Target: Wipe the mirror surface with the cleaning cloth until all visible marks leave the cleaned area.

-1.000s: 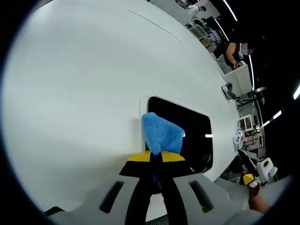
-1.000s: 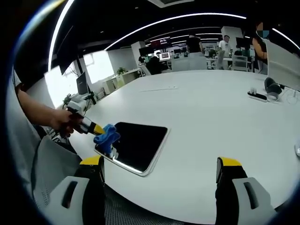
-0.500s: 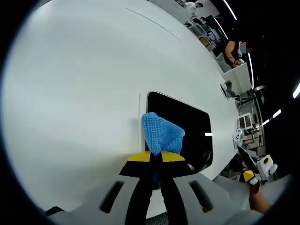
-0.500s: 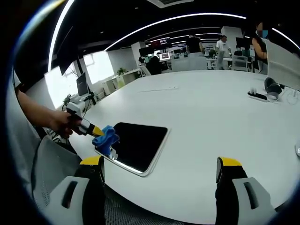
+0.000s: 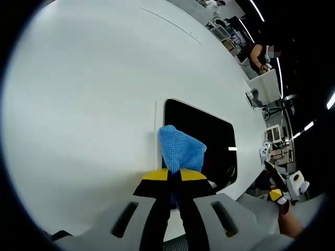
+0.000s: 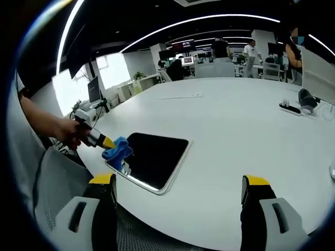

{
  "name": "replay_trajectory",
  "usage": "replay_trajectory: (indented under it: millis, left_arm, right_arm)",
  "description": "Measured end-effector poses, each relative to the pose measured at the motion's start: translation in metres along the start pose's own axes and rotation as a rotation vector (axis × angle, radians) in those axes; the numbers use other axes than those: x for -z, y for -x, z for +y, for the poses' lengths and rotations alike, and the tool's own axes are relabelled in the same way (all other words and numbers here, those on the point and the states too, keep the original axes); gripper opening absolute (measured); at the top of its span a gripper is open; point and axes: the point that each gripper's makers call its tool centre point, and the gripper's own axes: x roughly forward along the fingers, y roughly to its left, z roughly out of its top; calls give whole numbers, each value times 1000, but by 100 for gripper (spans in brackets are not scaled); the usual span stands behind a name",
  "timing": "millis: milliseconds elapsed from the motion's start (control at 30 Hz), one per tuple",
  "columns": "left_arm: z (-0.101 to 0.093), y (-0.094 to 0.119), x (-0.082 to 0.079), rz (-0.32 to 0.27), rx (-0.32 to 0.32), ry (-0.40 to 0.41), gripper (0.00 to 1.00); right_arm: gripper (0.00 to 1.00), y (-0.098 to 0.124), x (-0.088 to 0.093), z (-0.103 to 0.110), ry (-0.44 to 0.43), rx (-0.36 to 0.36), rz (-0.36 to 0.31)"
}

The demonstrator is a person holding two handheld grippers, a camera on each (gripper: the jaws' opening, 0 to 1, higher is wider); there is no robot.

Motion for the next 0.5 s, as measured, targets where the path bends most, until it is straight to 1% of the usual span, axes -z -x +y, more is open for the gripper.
replay_trajectory:
  millis: [200, 367, 500]
  left_arm:
    - [-1, 1, 1, -3, 4, 1, 3]
    - [0, 0, 2, 2, 1, -2, 3]
    - [-2, 0, 5, 11, -1, -7, 3]
  right_arm:
    - [99, 2, 2, 1, 6, 1, 6]
    - [99, 4, 2, -2, -5, 8, -3]
    - [99, 5, 2, 0, -10, 8, -8]
